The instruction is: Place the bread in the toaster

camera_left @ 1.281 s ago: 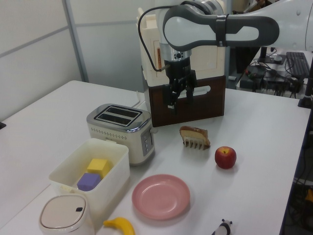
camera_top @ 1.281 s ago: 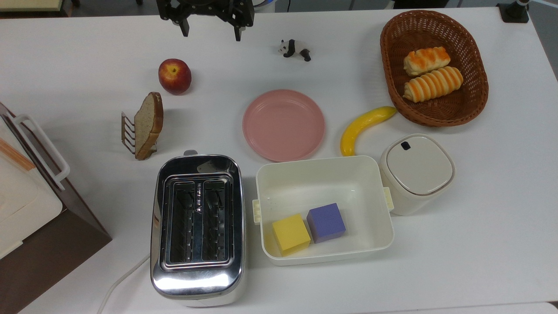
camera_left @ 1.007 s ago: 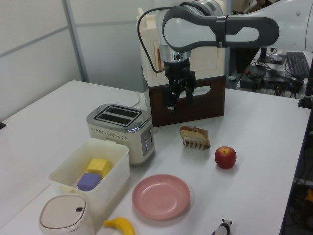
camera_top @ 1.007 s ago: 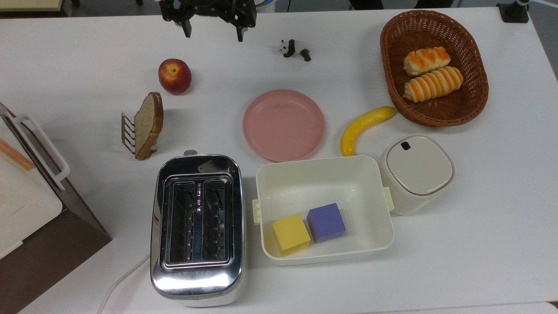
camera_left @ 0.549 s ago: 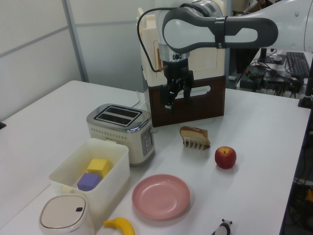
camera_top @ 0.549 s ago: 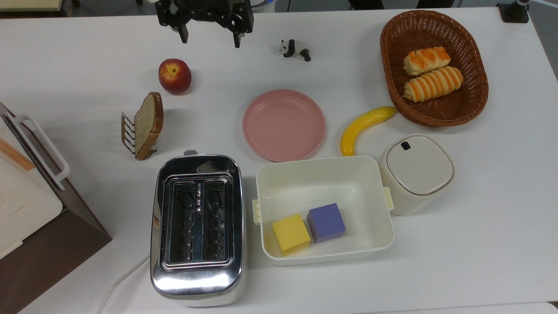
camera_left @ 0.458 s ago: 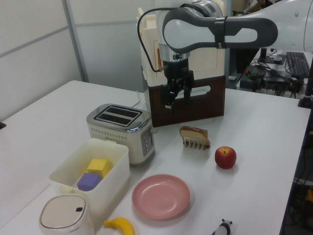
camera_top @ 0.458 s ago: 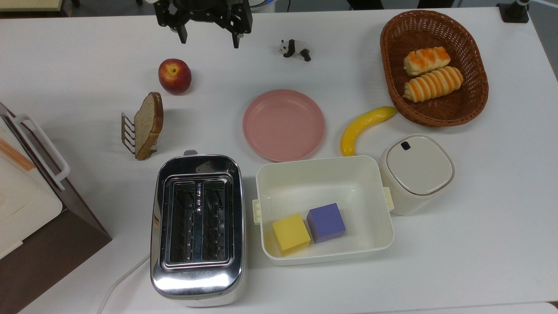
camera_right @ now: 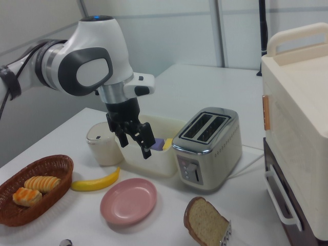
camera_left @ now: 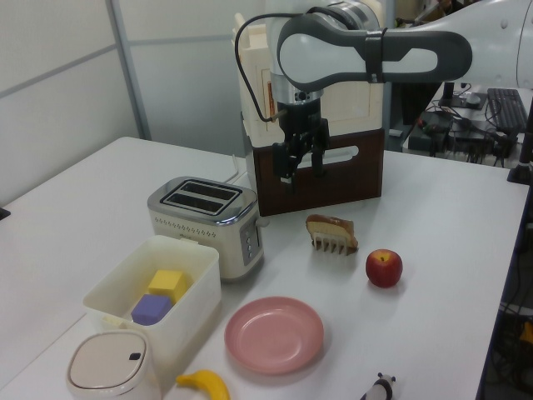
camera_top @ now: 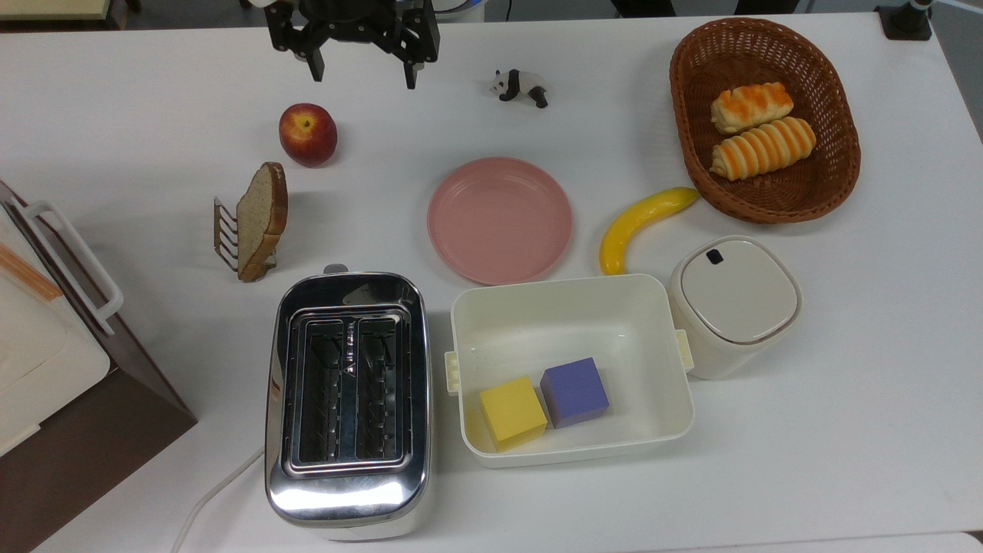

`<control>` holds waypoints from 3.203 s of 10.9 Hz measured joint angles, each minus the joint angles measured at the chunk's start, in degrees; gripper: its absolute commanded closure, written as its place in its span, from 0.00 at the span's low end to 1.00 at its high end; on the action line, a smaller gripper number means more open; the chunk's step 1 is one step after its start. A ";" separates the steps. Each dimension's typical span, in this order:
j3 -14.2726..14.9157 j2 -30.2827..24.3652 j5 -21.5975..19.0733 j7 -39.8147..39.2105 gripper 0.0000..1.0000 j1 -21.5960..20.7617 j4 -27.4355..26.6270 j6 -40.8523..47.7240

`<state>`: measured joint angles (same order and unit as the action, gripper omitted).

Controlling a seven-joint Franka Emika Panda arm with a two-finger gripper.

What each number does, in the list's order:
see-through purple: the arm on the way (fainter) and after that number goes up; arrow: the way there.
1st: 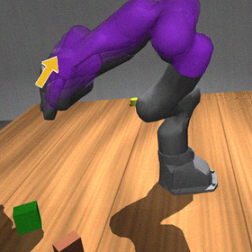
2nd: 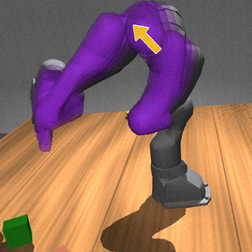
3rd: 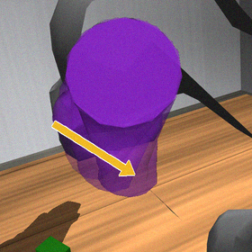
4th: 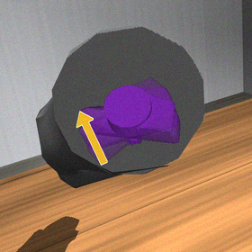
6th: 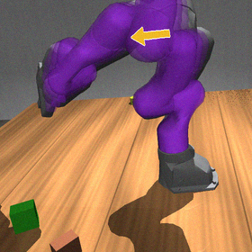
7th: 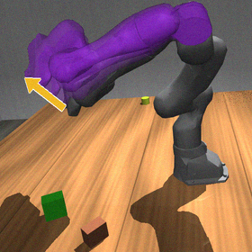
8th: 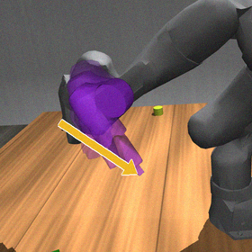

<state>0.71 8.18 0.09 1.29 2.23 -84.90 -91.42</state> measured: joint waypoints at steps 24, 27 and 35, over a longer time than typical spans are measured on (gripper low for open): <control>7.73 8.50 16.12 -23.92 1.00 0.74 -11.49 -22.46; 7.75 5.63 15.97 -23.92 1.00 0.73 -7.33 -22.47; 7.63 5.86 -1.17 -3.55 1.00 0.04 1.74 -40.64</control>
<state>8.34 14.04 -1.08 -2.26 2.27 -83.15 -132.06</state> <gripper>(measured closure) 0.903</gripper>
